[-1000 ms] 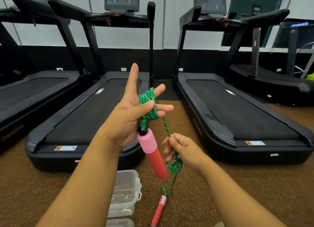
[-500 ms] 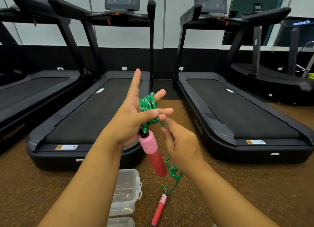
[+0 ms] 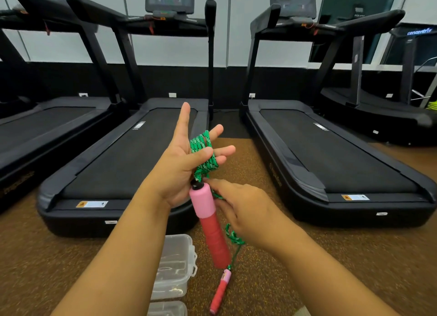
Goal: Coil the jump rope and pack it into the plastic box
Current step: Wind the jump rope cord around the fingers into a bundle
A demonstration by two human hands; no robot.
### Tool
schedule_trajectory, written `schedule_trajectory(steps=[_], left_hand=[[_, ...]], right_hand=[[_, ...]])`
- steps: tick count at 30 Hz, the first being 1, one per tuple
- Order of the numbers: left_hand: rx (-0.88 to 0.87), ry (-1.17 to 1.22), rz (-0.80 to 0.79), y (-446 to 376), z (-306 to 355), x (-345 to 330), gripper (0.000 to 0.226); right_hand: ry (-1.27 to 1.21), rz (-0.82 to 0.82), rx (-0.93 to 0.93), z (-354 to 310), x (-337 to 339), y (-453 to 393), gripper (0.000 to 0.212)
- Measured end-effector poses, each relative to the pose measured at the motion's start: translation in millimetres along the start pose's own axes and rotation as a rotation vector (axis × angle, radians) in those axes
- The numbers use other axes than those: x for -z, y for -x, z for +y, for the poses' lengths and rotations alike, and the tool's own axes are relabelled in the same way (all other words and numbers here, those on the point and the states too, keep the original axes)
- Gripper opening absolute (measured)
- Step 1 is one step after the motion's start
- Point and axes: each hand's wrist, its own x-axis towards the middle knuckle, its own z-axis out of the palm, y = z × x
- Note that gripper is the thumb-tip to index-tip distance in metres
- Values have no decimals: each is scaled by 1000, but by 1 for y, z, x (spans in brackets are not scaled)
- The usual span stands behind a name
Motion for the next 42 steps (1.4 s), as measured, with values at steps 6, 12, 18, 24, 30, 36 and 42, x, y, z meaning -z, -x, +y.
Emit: schedule_trajectory(steps=[6, 12, 18, 24, 30, 36, 42], left_hand=[[53, -34, -33, 3, -4, 1, 69], [151, 11, -121, 5, -9, 4, 53], [149, -54, -151, 7, -17, 6, 49], [204, 21, -256, 7, -17, -3, 54], [273, -58, -356, 12, -4, -9, 70], [257, 4, -383, 5, 0, -8, 80], [121, 185, -285, -3, 8, -1, 73]], right_hand=[[273, -33, 99, -8, 9, -4, 32], [402, -24, 147, -8, 27, -17, 19], [355, 59, 267, -10, 58, -37, 11], [235, 51, 161, 4, 72, -51, 11], [-133, 61, -56, 28, 75, -51, 5], [-436, -17, -181, 51, 60, -45, 13], [-901, -90, -327, 72, 32, -26, 36]])
